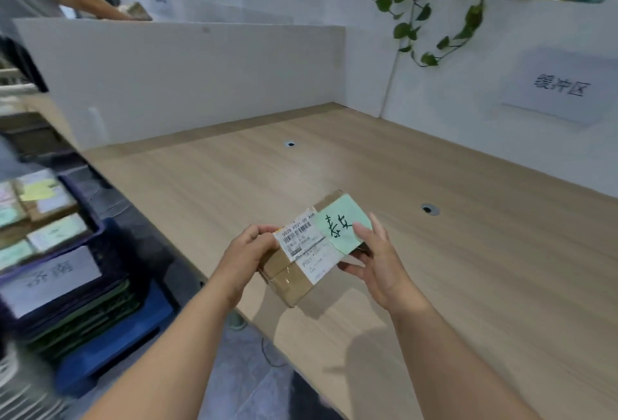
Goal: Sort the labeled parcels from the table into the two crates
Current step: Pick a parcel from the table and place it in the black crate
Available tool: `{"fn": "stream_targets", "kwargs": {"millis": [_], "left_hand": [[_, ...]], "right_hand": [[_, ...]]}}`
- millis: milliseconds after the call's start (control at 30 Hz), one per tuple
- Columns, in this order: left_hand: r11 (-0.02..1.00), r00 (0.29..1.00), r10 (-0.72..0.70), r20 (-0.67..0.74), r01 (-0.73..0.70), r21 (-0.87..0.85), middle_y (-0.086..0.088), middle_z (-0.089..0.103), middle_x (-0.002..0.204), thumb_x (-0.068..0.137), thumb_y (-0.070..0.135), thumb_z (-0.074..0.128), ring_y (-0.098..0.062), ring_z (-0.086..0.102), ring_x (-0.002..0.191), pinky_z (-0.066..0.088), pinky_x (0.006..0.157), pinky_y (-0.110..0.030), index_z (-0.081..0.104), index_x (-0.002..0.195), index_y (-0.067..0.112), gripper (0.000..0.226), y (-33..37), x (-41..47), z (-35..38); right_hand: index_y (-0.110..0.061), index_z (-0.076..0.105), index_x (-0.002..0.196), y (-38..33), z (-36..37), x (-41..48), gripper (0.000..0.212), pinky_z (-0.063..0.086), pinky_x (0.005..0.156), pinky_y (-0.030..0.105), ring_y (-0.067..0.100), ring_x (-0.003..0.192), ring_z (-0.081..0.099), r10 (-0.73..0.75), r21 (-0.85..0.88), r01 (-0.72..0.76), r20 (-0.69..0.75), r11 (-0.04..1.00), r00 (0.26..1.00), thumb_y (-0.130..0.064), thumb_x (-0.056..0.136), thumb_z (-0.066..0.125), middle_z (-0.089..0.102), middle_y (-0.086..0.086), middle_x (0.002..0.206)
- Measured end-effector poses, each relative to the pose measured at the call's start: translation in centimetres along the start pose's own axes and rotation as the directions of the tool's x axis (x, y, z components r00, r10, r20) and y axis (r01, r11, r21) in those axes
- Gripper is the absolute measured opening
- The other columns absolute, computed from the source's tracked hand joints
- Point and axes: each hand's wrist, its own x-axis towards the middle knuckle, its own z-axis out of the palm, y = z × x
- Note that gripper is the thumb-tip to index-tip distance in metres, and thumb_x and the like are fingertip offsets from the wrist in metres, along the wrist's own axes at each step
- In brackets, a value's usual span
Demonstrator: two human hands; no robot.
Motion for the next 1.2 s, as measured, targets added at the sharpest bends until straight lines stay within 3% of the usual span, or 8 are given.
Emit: {"fn": "stream_targets", "kwargs": {"millis": [133, 233, 400, 567, 767, 900, 1033, 1200], "left_hand": [[0.998, 0.99, 0.022, -0.14, -0.029, -0.051, -0.01, 0.071, 0.102, 0.065, 0.035, 0.064, -0.019, 0.062, 0.081, 0.049, 0.071, -0.033, 0.064, 0.106, 0.016, 0.046, -0.6, 0.9, -2.7], [0.998, 0.958, 0.032, -0.284, -0.048, -0.051, -0.004, 0.064, 0.111, 0.073, 0.039, 0.074, -0.017, 0.064, 0.093, 0.051, 0.074, -0.03, 0.053, 0.123, 0.021, 0.057, -1.0, 1.7, -4.5], [1.0, 0.952, -0.02, -0.304, 0.02, -0.002, 0.002, 0.066, 0.115, 0.087, 0.033, 0.067, -0.017, 0.065, 0.102, 0.054, 0.085, -0.038, 0.038, 0.141, 0.03, 0.061, -1.0, 2.6, -6.9], [0.999, 0.882, 0.011, -0.471, -0.024, -0.023, 0.002, 0.066, 0.112, 0.092, 0.022, 0.061, -0.019, 0.064, 0.099, 0.054, 0.086, -0.04, 0.045, 0.137, 0.025, 0.047, 0.3, 2.5, -9.2], [1.0, 0.814, -0.002, -0.58, -0.013, -0.022, 0.0, 0.071, 0.108, 0.095, 0.022, 0.057, -0.021, 0.066, 0.098, 0.054, 0.081, -0.034, 0.051, 0.132, 0.026, 0.037, -0.2, 1.4, -11.7], [0.998, 0.746, 0.004, -0.666, -0.045, -0.045, 0.001, 0.069, 0.108, 0.097, 0.018, 0.053, -0.016, 0.065, 0.099, 0.054, 0.077, -0.029, 0.047, 0.132, 0.028, 0.037, -1.0, 0.5, -13.1], [0.995, 0.693, -0.039, -0.72, -0.04, -0.092, 0.002, 0.068, 0.108, 0.098, 0.019, 0.051, -0.016, 0.064, 0.099, 0.055, 0.082, -0.034, 0.047, 0.134, 0.026, 0.037, -2.2, -0.9, -16.7], [0.993, 0.686, -0.061, -0.725, -0.032, -0.114, 0.0, 0.065, 0.112, 0.099, 0.022, 0.05, -0.017, 0.063, 0.099, 0.055, 0.081, -0.034, 0.043, 0.139, 0.024, 0.04, -2.8, -2.3, -22.8]], "right_hand": [[-0.013, 0.056, 0.106, 0.3, 1.4, 2.4, 0.015, 0.054, 0.08, 0.042, 0.023, 0.084, 0.062, 0.061, -0.058, -0.056, 0.08, 0.997, 0.995, -0.012, 0.092, 0.058, 0.068, 0.018, 0.106], [-0.008, 0.053, 0.112, 0.9, 3.2, 4.7, 0.023, 0.057, 0.078, 0.044, 0.025, 0.079, 0.063, 0.107, 0.03, -0.112, 0.141, 0.993, 0.984, -0.003, 0.09, 0.057, 0.067, 0.019, 0.102], [-0.01, 0.043, 0.129, 1.6, 7.1, 8.0, 0.042, 0.057, 0.081, 0.044, 0.026, 0.081, 0.062, 0.121, 0.19, -0.163, 0.218, 0.968, 0.968, 0.0, 0.09, 0.058, 0.068, 0.015, 0.098], [-0.031, 0.045, 0.136, 1.9, 9.6, 10.3, 0.052, 0.052, 0.093, 0.044, 0.023, 0.09, 0.067, 0.117, -0.066, -0.101, 0.326, 0.993, 0.938, -0.011, 0.09, 0.062, 0.073, 0.005, 0.101], [-0.034, 0.04, 0.143, 2.3, 12.7, 11.1, 0.066, 0.055, 0.08, 0.039, 0.016, 0.087, 0.069, 0.091, -0.161, -0.024, 0.424, 0.987, 0.901, -0.006, 0.088, 0.065, 0.072, 0.006, 0.106], [-0.036, 0.042, 0.139, 4.1, 16.2, 10.6, 0.062, 0.05, 0.074, 0.023, 0.011, 0.091, 0.068, 0.068, -0.192, 0.02, 0.438, 0.981, 0.896, -0.009, 0.089, 0.066, 0.072, -0.003, 0.103], [-0.039, 0.047, 0.128, 5.7, 19.9, 9.9, 0.054, 0.054, 0.085, 0.031, 0.015, 0.093, 0.066, 0.095, -0.234, 0.025, 0.49, 0.972, 0.866, -0.006, 0.089, 0.064, 0.071, -0.002, 0.101], [-0.042, 0.044, 0.129, 6.9, 26.0, 9.2, 0.056, 0.054, 0.09, 0.037, 0.018, 0.097, 0.066, 0.123, -0.311, 0.062, 0.541, 0.948, 0.832, -0.006, 0.09, 0.063, 0.071, 0.0, 0.103]]}}
